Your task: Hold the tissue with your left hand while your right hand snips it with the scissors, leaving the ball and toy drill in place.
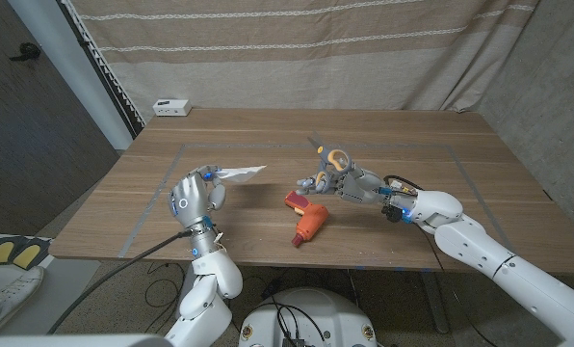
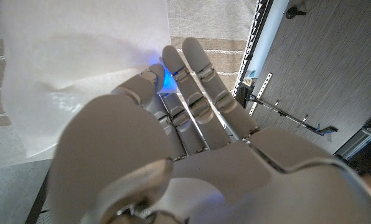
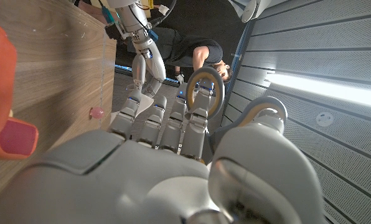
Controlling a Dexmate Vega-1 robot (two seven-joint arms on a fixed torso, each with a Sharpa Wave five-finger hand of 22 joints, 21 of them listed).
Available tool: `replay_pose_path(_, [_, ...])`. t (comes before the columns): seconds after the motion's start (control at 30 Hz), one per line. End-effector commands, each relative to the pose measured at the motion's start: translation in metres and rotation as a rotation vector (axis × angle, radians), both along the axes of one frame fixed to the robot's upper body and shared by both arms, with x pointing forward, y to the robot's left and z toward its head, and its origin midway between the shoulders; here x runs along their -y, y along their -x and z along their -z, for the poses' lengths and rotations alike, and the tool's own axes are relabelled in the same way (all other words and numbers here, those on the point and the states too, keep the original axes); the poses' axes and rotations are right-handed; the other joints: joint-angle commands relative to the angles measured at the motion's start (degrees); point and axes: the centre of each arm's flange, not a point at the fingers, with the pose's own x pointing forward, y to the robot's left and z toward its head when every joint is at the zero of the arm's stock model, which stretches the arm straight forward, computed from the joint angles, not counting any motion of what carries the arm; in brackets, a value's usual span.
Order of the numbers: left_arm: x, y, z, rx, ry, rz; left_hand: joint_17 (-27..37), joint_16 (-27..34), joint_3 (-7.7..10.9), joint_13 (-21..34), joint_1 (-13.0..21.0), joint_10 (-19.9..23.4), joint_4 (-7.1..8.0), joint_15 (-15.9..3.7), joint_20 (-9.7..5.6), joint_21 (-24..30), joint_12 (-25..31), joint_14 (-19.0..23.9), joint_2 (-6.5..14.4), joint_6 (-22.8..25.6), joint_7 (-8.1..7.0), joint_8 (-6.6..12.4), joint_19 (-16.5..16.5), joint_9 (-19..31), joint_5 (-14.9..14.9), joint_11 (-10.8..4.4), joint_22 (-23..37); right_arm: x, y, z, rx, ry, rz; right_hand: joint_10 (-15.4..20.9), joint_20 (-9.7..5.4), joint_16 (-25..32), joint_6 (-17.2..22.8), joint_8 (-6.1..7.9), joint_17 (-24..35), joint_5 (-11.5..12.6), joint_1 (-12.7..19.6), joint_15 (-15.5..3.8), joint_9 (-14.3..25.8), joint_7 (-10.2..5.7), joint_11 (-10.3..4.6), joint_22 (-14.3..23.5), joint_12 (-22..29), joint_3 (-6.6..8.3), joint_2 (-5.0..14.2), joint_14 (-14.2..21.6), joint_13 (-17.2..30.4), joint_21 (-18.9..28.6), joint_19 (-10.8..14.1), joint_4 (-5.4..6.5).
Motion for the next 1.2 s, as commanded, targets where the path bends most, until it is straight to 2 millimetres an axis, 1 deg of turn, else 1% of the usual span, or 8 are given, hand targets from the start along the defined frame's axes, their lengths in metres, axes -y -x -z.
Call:
replay_pose_path(0.03, [0.008,-0.010,-0.003,0.042,0.106,0.134,0.1,-0.3,0.25,0.7,-0.9,-0.9,0.33,-0.15,-1.83,0.1,-0.6,-1.6,-0.4,-0.5,-1.10,0.98,-2.0,1.4,0.8,-0.10,-0.7,0.003,0.003,-0.001,0.008,-0.002,0.006,0.3,0.44,-0.1,0.1,-0.02,0.0,-0.1,0.1,0.07,0.3,0.07,0.19,0.2,0.0,-0.12,0.38,0.1,0.2,-0.3,0.5,-0.24])
replay_pose_path(0.17, [0.010,-0.012,0.000,0.053,0.155,0.181,0.1,-0.4,0.08,1.0,-1.4,-1.2,0.40,-0.18,-1.77,-0.2,-0.9,-2.7,-0.6,0.1,-1.89,1.83,-3.4,2.1,1.1,-0.21,-1.1,0.003,0.005,-0.002,0.009,-0.003,0.005,0.3,0.60,0.0,0.1,-0.08,0.0,-0.1,0.2,0.06,0.3,0.07,0.06,0.2,0.0,-0.11,0.40,0.1,0.2,-0.3,0.5,-0.27])
replay_pose_path(0.2, [0.010,-0.013,0.001,0.057,0.165,0.202,0.0,-0.8,0.08,1.0,-1.9,-1.2,0.61,-0.13,-1.69,-0.5,-1.3,-4.4,-0.7,-0.1,-2.11,2.14,-4.4,2.5,1.4,-0.26,-1.3,0.003,0.005,-0.002,0.011,-0.002,0.004,0.3,0.59,0.0,0.1,-0.09,0.0,-0.1,0.2,0.07,0.3,0.08,0.02,0.2,0.0,-0.11,0.40,0.1,0.2,-0.2,0.6,-0.27])
replay_pose_path(0.23, [0.010,-0.014,0.001,0.058,0.178,0.210,0.0,-1.0,-0.12,1.0,-3.0,-0.8,1.10,-0.07,-1.85,-0.8,-1.7,-7.3,-0.9,-0.2,-2.96,2.53,-6.1,2.7,1.8,-0.33,-1.5,0.003,0.006,-0.001,0.008,-0.001,0.003,0.3,0.59,0.0,0.1,-0.10,-0.1,-0.1,0.2,0.04,0.3,0.08,0.02,0.2,0.0,-0.10,0.40,0.1,0.1,-0.2,0.6,-0.28])
replay_pose_path(0.3, [0.011,-0.015,0.001,0.062,0.186,0.226,0.1,-0.6,-0.49,1.2,-3.5,-0.5,1.21,-0.11,-1.89,-0.5,-1.8,-8.0,-1.0,-0.2,-3.13,2.96,-6.7,3.0,2.1,-0.37,-1.4,0.004,0.007,-0.001,0.010,0.001,0.004,0.2,0.63,0.0,0.1,-0.13,-0.1,-0.1,0.2,0.08,0.3,0.06,0.00,0.2,0.0,-0.10,0.41,0.1,0.1,-0.2,0.7,-0.29])
replay_pose_path(0.37, [0.013,-0.016,0.001,0.068,0.190,0.250,0.1,-0.5,-0.58,1.3,-3.6,-0.4,1.15,-0.10,-1.91,-0.4,-1.9,-8.4,-1.0,0.2,-2.73,3.17,-6.9,2.9,2.2,-0.39,-1.4,0.004,0.007,0.000,0.008,0.001,0.005,0.2,0.65,0.0,0.1,-0.14,-0.1,-0.1,0.2,0.07,0.3,0.05,-0.01,0.2,0.0,-0.10,0.41,0.1,0.1,-0.2,0.7,-0.29])
replay_pose_path(0.83, [0.027,-0.029,-0.005,0.133,0.270,0.429,0.2,-0.3,-0.07,2.2,-2.9,0.1,0.60,-0.10,-2.36,-0.6,-1.5,-9.2,-0.4,0.0,-2.04,3.91,-8.2,3.5,2.7,-0.42,-1.8,0.007,0.008,0.005,-0.002,-0.005,0.006,0.4,0.59,0.0,0.2,-0.27,-0.2,-0.1,0.2,0.14,0.3,0.13,-0.06,0.2,0.0,-0.06,0.46,0.1,0.1,-0.2,0.9,-0.36])
replay_pose_path(1.2, [0.034,-0.038,-0.019,0.151,0.241,0.441,0.3,-0.3,0.04,2.8,-2.7,0.2,0.27,-0.08,-2.14,-1.0,-1.3,-9.5,-0.7,0.7,-2.82,4.37,-9.0,3.4,3.0,-0.35,-2.1,0.007,0.008,0.008,-0.004,-0.002,0.004,0.4,0.86,0.0,0.2,-0.45,-0.3,-0.2,0.2,0.18,0.3,0.20,0.04,0.2,0.0,-0.06,0.47,0.1,0.1,-0.2,1.1,-0.42])
